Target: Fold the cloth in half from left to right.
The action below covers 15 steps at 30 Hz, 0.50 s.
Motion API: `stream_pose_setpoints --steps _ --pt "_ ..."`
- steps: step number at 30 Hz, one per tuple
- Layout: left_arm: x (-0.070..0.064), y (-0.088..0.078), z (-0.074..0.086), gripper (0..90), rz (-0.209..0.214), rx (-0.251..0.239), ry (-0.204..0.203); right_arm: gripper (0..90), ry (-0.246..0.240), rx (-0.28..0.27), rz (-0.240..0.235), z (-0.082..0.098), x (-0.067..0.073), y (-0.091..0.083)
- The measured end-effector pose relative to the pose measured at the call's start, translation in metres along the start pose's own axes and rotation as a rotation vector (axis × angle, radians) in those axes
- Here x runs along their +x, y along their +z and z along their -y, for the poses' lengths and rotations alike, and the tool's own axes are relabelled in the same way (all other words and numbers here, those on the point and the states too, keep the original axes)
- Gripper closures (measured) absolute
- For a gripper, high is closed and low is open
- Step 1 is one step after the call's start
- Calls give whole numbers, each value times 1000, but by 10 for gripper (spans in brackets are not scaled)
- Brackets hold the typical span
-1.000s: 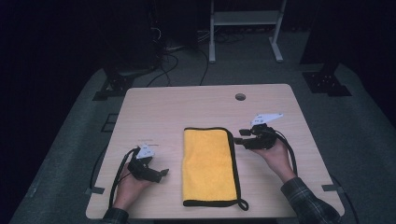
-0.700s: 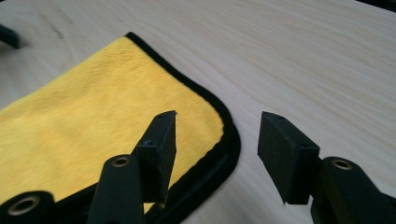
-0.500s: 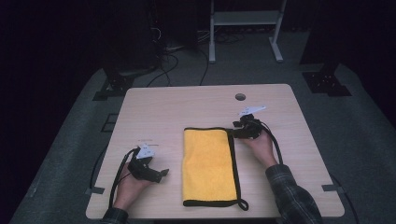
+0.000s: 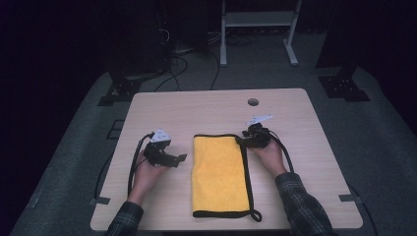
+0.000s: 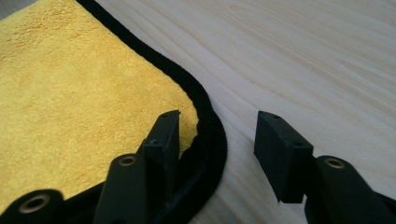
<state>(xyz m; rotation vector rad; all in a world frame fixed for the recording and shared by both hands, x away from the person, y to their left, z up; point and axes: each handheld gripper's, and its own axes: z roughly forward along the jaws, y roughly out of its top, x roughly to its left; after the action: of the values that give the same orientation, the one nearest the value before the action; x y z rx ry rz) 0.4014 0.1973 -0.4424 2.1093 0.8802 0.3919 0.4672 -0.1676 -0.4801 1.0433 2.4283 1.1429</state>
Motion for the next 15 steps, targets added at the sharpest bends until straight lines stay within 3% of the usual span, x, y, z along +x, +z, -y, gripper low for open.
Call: stream_pose_setpoints --steps 3,8,15 --pt "7 18 -13 125 15 1 -5 526 1 -2 -5 0 0 0" --pt "14 46 -26 148 28 7 -22 592 -1 -9 -17 1 2 0" --pt "16 73 -29 207 55 44 -26 640 -7 -2 -22 1 3 0"
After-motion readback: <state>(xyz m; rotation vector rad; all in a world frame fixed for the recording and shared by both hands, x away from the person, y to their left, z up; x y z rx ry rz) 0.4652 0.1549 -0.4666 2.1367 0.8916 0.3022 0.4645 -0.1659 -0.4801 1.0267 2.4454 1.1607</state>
